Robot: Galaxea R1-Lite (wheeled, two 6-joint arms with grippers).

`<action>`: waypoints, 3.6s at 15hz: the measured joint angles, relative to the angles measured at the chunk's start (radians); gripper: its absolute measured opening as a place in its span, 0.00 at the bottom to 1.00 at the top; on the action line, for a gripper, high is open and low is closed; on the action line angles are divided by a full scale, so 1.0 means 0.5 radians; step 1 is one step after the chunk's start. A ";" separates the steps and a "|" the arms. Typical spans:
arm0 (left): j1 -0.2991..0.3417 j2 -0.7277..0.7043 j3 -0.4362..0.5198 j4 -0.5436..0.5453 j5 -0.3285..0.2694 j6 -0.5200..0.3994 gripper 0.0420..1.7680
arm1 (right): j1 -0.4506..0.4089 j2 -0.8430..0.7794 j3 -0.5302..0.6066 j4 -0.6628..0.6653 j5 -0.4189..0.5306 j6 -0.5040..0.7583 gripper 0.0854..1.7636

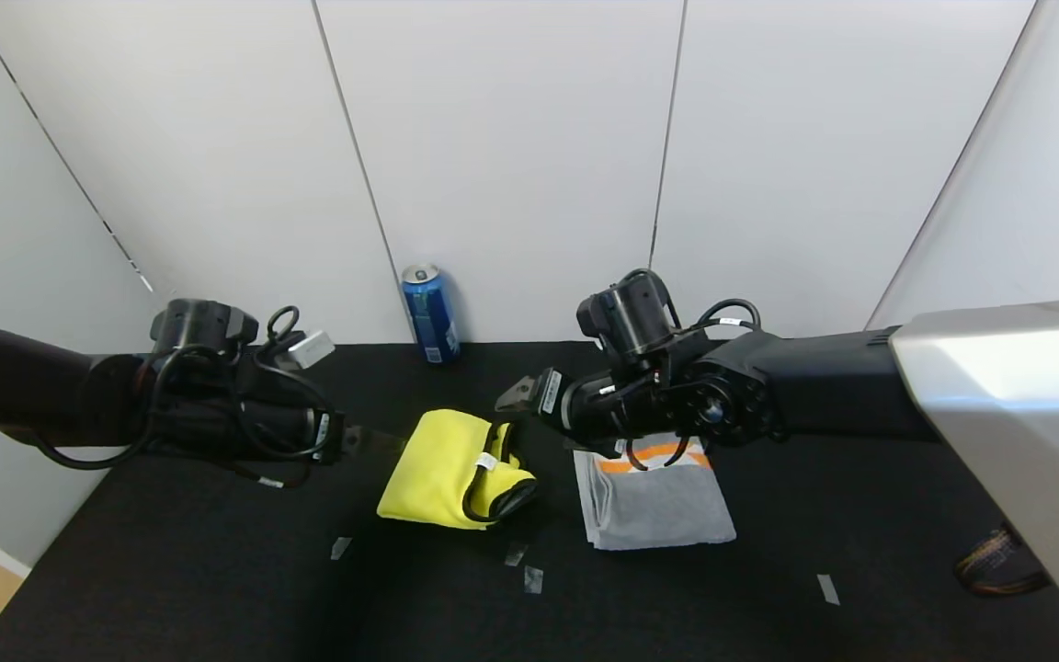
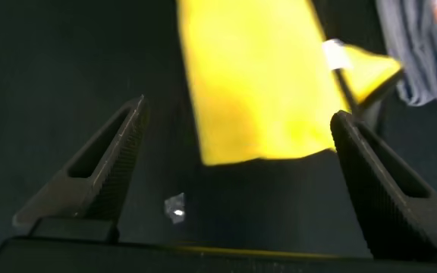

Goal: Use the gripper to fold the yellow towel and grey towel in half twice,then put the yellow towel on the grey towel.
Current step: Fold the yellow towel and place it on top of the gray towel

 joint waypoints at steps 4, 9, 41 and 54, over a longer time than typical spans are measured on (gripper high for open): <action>0.152 0.206 0.038 -0.003 -0.077 0.001 0.96 | 0.051 0.051 0.009 -0.002 0.078 0.065 0.97; 0.119 0.314 0.058 0.000 -0.086 -0.002 0.96 | 0.112 0.129 -0.032 -0.001 0.087 0.058 0.97; -0.145 0.338 0.032 -0.017 -0.131 -0.002 0.97 | 0.225 0.452 -0.351 0.079 -0.132 0.022 0.97; -0.148 0.338 0.037 -0.024 -0.135 -0.028 0.97 | 0.247 0.494 -0.368 0.067 -0.141 -0.009 0.97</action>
